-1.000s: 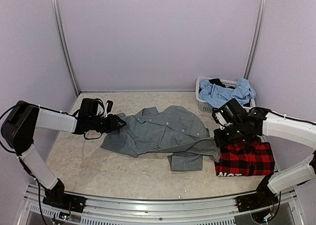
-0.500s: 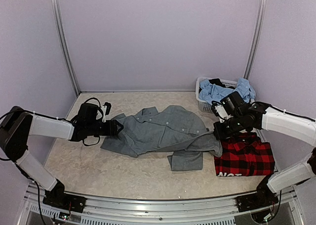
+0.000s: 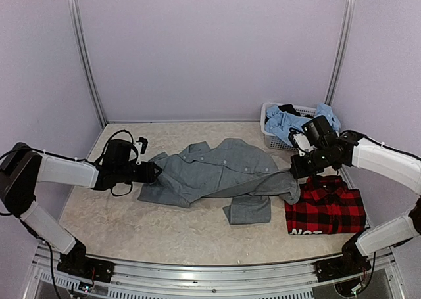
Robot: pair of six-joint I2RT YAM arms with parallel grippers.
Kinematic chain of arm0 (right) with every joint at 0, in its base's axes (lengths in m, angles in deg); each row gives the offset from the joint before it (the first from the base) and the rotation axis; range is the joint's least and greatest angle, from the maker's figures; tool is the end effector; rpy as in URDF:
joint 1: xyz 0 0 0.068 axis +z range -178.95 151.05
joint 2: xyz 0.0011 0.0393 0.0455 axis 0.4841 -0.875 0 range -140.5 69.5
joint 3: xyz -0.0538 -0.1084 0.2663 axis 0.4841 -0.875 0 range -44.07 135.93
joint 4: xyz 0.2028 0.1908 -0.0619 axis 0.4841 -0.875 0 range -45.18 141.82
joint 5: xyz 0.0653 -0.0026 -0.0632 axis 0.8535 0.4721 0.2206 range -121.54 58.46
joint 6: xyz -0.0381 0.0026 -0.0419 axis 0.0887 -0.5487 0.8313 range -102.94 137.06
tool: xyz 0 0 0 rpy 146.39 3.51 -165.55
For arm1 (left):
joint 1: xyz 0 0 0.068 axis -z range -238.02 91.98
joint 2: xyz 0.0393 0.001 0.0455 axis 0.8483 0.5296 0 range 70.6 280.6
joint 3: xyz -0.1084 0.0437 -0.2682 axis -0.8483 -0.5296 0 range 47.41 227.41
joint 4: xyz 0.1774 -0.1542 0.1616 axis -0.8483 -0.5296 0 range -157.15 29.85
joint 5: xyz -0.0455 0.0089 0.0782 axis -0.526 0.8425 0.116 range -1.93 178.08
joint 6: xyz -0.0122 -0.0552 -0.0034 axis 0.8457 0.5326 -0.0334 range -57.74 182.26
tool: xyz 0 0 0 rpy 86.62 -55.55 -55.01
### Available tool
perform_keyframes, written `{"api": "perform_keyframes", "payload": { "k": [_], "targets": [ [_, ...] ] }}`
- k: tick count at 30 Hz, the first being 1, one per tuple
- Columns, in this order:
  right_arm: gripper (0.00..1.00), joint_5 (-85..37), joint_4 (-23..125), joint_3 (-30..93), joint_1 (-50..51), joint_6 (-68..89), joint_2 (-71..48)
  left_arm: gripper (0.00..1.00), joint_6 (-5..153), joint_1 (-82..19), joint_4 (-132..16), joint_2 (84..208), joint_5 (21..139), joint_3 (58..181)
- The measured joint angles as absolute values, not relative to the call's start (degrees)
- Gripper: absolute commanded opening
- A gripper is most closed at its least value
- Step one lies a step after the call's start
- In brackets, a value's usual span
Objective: Fold and stack the long sleeve shirts
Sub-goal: Pick up the crumpled shirt from the center of the board.
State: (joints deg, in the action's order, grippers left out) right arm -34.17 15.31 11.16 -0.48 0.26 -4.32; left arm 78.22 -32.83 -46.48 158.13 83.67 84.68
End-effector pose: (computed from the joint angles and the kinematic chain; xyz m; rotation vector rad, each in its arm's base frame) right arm 0.2479 0.1323 0.2641 -0.2412 2.5394 0.2545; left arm 0.2863 -0.1381 0.1605 0.2245 2.2387 -0.4787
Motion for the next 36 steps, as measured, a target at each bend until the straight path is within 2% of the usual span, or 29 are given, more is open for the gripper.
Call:
{"api": "perform_keyframes", "payload": {
  "k": [12, 26, 29, 32, 36],
  "targets": [
    [0.0, -32.05, 16.47, 12.47, -4.72, 2.88, -5.3, 0.62, 79.08, -32.33, -45.19, 159.0, 79.63, 82.67],
    [0.0, -29.67, 17.8, 13.21, -5.53, 4.19, -6.81, 0.56, 79.29, -31.78, -40.55, 159.63, 79.5, 78.94],
    [0.0, -29.04, 17.93, 13.21, -5.53, 4.22, -7.01, 0.53, 78.73, -31.78, -40.01, 160.97, 79.58, 79.42],
    [0.0, -28.66, 18.0, 13.21, -5.53, 4.3, -7.27, 0.43, 78.31, -31.76, -39.99, 162.87, 80.02, 80.71],
    [0.0, -28.49, 18.04, 13.21, -5.53, 4.54, -7.49, 0.18, 78.16, -31.76, -39.81, 164.38, 80.15, 81.89]
  ]
}}
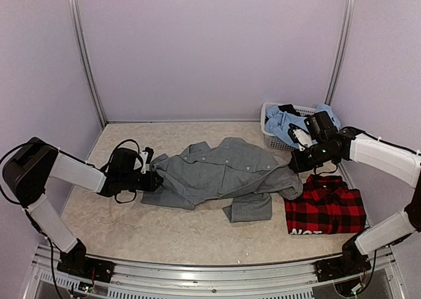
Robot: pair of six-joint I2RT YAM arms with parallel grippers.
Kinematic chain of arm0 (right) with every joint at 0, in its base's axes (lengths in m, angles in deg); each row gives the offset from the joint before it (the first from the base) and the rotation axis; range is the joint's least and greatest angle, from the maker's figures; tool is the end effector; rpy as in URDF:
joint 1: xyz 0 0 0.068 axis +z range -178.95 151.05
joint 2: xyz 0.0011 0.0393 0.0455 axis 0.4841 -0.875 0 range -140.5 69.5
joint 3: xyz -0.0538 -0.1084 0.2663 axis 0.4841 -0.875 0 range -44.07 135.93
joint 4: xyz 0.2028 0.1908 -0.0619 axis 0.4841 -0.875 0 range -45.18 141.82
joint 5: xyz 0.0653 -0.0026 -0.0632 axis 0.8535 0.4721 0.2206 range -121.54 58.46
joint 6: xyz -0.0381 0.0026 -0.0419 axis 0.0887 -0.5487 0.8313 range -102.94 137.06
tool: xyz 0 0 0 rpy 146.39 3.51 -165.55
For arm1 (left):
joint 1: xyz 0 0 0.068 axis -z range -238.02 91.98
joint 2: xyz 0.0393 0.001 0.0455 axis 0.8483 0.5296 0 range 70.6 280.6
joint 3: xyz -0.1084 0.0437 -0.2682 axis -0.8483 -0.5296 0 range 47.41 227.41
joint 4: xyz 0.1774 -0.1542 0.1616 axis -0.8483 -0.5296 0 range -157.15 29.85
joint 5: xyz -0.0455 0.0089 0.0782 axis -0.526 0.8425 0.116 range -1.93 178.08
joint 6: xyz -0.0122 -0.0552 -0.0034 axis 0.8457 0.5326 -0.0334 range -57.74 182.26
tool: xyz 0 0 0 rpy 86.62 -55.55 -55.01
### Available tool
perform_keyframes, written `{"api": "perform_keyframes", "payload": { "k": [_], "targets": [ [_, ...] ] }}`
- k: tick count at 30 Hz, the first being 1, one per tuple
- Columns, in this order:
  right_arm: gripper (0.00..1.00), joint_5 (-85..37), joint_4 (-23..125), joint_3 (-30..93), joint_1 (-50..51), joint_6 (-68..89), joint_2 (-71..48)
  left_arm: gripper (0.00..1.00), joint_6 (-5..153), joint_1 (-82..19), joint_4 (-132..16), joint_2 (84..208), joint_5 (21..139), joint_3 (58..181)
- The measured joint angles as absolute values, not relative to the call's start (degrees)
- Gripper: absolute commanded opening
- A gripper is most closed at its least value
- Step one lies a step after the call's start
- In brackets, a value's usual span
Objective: Fold and stack the long sleeve shirts
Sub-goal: Pick up the crumpled shirt from the center of the board, then flatten out the crumpled shirt at the center of the board.
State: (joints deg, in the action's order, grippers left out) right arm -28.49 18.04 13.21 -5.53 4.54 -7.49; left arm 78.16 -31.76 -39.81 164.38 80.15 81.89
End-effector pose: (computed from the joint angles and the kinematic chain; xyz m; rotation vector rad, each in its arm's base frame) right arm 0.2728 0.1204 0.2645 -0.2628 2.5191 0.3219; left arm 0.2813 -0.1449 0.1244 0.2836 2.2841 -0.5437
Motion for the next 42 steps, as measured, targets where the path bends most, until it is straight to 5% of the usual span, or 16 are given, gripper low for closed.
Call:
{"api": "perform_keyframes", "payload": {
  "k": [6, 21, 42],
  "targets": [
    [0.0, -28.77, 17.89, 13.32, -5.53, 4.81, -7.58, 0.0, 78.22, -31.43, -40.55, 163.87, 78.6, 82.5],
    [0.0, -31.11, 9.26, 33.41, -5.55, 7.65, -4.69, 0.0, 83.45, -30.43, -62.21, 133.67, 75.06, 101.32],
    [0.0, -19.86, -0.51, 55.55, -5.51, 11.25, 0.12, 0.0, 86.53, -35.5, -79.9, 131.02, 69.79, 128.55]
  ]
}}
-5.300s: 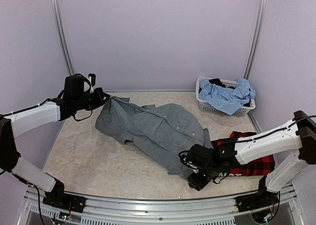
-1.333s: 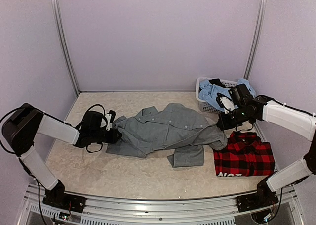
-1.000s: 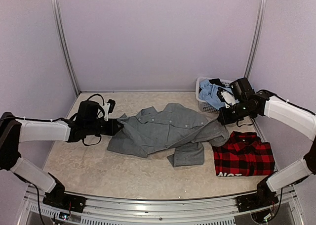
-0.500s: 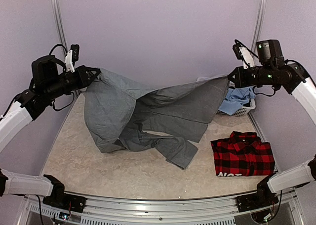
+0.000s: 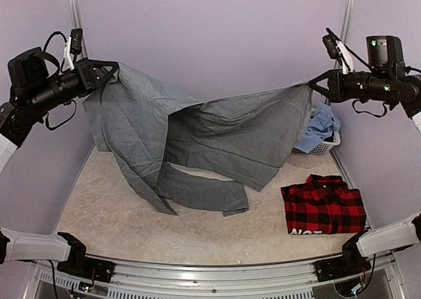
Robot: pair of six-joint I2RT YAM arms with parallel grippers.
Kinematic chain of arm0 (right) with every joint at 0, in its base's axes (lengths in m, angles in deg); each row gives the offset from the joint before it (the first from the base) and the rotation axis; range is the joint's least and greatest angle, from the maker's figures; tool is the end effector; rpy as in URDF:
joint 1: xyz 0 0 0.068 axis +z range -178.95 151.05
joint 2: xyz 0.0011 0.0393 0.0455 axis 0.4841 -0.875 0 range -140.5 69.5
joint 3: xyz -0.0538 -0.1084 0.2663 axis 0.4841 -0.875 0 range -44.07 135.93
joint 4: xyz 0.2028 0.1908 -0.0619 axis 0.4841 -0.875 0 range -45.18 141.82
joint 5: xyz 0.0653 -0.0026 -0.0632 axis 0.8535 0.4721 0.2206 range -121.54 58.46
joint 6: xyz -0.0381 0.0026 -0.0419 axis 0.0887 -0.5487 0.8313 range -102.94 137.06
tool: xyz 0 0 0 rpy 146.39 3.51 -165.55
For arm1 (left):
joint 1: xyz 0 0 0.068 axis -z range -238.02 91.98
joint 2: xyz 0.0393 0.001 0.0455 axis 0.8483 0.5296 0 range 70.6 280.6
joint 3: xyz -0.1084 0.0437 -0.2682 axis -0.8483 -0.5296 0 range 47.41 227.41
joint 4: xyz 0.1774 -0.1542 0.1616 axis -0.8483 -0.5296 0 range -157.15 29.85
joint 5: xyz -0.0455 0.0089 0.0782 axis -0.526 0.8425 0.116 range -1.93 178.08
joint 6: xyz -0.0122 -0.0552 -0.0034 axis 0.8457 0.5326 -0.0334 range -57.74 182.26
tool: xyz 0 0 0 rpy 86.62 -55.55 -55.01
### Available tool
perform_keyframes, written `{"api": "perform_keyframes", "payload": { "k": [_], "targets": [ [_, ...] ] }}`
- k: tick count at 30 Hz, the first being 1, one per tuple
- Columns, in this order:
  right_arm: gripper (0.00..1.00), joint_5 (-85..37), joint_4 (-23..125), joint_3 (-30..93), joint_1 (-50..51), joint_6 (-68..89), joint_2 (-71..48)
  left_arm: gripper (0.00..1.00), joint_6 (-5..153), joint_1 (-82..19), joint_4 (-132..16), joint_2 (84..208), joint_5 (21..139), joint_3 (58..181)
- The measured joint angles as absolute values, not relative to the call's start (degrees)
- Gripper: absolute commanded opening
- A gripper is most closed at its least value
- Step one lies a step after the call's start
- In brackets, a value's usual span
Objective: Fold and stack the long sleeve shirts
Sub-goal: Flatten out the crumpled shirt at the center of the board.
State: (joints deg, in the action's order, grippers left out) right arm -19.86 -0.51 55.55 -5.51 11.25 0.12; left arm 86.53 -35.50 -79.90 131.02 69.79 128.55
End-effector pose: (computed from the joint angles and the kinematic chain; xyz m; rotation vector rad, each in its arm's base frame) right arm 0.2057 0.0979 0.5251 -0.4387 1.9373 0.5330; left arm 0.2009 -0.0968 0.5145 0.2380 1.6072 -0.8844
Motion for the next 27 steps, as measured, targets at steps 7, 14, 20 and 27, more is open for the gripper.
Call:
{"api": "perform_keyframes", "payload": {
  "k": [7, 14, 20, 27],
  "targets": [
    [0.0, -13.08, -4.8, 60.33, -5.44, 11.23, 2.0, 0.0, 86.57, -35.5, -87.85, 126.21, 70.08, 134.36],
    [0.0, -6.63, -7.81, 60.27, -5.44, 9.44, 7.0, 0.0, 87.66, -35.43, -93.21, 119.18, 68.33, 136.07],
    [0.0, -2.35, -8.75, 57.58, -5.44, 7.12, 12.25, 0.0, 89.0, -35.43, -97.43, 113.91, 65.4, 136.2],
    [0.0, -2.7, -9.02, 56.86, -5.42, 4.7, 14.26, 0.0, 89.74, -35.59, -99.15, 113.01, 64.33, 136.68]
  ]
}}
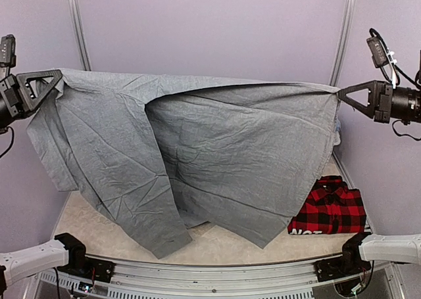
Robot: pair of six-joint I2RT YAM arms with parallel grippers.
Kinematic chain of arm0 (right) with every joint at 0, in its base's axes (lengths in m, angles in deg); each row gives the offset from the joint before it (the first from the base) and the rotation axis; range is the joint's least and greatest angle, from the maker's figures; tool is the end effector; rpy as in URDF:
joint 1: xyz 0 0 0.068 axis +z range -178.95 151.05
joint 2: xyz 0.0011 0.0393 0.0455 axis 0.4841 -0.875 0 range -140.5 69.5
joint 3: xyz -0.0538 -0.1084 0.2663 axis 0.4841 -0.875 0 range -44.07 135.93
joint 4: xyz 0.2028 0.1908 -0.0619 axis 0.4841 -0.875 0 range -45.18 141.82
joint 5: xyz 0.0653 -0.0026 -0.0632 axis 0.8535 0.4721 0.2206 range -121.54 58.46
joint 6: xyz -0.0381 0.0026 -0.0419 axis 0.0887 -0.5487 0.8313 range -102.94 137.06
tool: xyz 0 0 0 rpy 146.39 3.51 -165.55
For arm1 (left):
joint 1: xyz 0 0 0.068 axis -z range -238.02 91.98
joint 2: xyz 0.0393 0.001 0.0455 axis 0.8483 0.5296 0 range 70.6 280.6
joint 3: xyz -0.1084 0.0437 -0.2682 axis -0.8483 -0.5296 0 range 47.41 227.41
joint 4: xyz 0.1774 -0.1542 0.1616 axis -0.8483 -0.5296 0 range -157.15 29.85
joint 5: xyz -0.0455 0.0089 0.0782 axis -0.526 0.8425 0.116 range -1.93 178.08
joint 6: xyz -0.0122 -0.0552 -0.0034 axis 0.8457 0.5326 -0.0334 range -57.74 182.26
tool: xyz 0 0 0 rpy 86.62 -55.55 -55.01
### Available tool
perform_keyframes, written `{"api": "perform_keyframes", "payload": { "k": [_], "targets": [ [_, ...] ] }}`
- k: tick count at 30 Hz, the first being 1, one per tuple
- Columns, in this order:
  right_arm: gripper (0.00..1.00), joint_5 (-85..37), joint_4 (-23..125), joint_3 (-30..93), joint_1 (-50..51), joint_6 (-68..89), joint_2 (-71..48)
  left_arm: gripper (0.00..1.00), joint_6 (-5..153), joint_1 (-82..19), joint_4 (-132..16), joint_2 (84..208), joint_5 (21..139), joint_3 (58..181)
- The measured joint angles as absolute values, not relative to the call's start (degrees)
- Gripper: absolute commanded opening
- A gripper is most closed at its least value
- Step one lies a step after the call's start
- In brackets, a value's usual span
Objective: Fold and stack the long sleeve shirts
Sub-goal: Flatten out the crumpled shirt at the center of the board.
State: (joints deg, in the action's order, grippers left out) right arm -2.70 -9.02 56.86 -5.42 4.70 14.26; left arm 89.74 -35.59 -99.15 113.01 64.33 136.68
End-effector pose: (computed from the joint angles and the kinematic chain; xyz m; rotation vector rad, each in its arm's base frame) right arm 0.0921 0.0609 0.5540 -0.5457 1.8165 0.8940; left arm 0.0495 -0.0377 0.5586 0.2922 1.4975 -1.0008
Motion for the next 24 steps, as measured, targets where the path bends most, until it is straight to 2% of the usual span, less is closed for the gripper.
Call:
{"api": "perform_keyframes", "payload": {
  "k": [6, 10, 16, 24],
  "targets": [
    [0.0, -15.24, -7.38, 52.18, -5.31, 3.78, 10.15, 0.0, 89.83, -35.61, -95.22, 118.28, 67.98, 131.72],
    [0.0, -27.09, -4.73, 49.65, -5.58, 3.69, 0.82, 0.0, 89.59, -37.05, -90.0, 128.99, 72.79, 126.39],
    [0.0, -34.61, 3.57, 55.44, -9.49, 6.07, -21.87, 0.0, 90.24, -41.23, -80.47, 147.13, 75.1, 120.14],
    [0.0, -34.0, 12.82, 72.7, -10.62, 9.13, -52.75, 0.0, 91.82, -46.19, -68.36, 165.6, 76.3, 117.84]
  ]
}}
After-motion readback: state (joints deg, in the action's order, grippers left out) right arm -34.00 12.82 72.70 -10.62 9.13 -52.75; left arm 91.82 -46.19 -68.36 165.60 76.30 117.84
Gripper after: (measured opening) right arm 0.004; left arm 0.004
